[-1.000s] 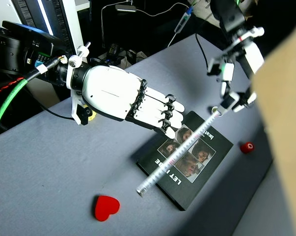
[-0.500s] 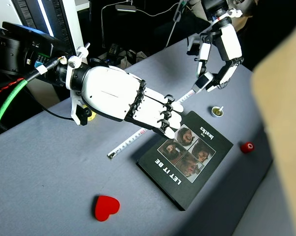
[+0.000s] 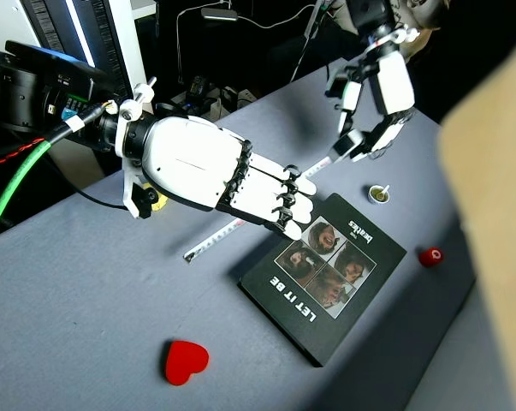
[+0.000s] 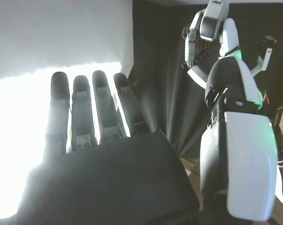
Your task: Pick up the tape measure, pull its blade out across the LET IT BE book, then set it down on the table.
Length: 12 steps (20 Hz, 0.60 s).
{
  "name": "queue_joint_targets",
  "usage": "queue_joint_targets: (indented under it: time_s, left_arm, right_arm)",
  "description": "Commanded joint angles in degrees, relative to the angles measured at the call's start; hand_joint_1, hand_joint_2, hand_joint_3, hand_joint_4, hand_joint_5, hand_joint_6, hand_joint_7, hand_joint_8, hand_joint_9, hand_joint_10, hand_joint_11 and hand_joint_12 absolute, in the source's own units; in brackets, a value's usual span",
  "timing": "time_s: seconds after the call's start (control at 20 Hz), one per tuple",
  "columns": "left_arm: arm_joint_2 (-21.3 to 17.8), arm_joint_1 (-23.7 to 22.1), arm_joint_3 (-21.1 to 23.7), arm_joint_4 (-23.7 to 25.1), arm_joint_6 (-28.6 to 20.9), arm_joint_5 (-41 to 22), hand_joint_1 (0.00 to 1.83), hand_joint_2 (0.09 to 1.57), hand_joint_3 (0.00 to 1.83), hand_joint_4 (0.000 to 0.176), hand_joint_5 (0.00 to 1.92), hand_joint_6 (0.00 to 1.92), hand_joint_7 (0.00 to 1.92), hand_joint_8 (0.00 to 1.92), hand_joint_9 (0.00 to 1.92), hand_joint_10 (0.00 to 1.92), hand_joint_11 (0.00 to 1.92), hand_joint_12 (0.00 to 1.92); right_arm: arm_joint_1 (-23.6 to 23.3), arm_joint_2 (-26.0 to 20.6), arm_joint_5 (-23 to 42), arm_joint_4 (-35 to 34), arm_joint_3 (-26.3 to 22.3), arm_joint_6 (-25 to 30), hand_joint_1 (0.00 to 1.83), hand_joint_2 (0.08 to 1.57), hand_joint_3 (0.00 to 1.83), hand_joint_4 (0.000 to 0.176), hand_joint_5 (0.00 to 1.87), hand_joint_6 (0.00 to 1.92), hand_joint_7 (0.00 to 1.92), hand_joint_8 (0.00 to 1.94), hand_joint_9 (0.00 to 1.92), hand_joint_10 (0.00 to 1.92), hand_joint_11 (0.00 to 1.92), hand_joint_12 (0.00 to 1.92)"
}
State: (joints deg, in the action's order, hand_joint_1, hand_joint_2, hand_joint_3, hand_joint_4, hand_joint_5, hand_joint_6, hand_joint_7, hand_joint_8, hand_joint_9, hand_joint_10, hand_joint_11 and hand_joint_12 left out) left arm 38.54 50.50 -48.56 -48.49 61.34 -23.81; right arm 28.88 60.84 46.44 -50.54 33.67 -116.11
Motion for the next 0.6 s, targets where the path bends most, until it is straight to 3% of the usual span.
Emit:
queue_joint_targets:
  time_s: [0.0, 0.25, 0.55]
  left_arm:
    - [0.10, 0.01, -0.04, 0.02, -0.87, -7.88, 1.39, 1.08, 0.00, 0.000, 1.08, 0.61, 1.07, 0.86, 0.94, 1.22, 0.89, 1.02]
    - [2.40, 2.68, 0.14, -1.71, -1.32, -11.45, 1.39, 1.08, 0.00, 0.000, 1.08, 0.61, 1.07, 0.86, 0.94, 1.23, 0.89, 1.02]
    - [4.94, 5.67, -1.46, -0.57, -3.68, -14.67, 1.39, 1.08, 0.00, 0.000, 1.09, 0.59, 1.08, 0.87, 0.93, 1.23, 0.90, 1.02]
  right_arm:
    - [-0.26, -0.01, 4.23, 3.76, -0.13, 0.27, 0.16, 1.04, 0.00, 0.000, 0.01, 0.00, 0.06, 0.00, 0.03, 0.00, 0.00, 0.44]
    - [-0.17, 0.07, 4.23, 3.91, -0.13, 0.27, 0.16, 1.04, 0.00, 0.000, 0.01, 0.00, 0.06, 0.00, 0.03, 0.00, 0.00, 0.44]
    - [-0.14, 0.08, 4.23, 3.96, -0.13, 0.29, 0.16, 1.04, 0.00, 0.000, 0.00, 0.00, 0.06, 0.00, 0.03, 0.00, 0.00, 0.39]
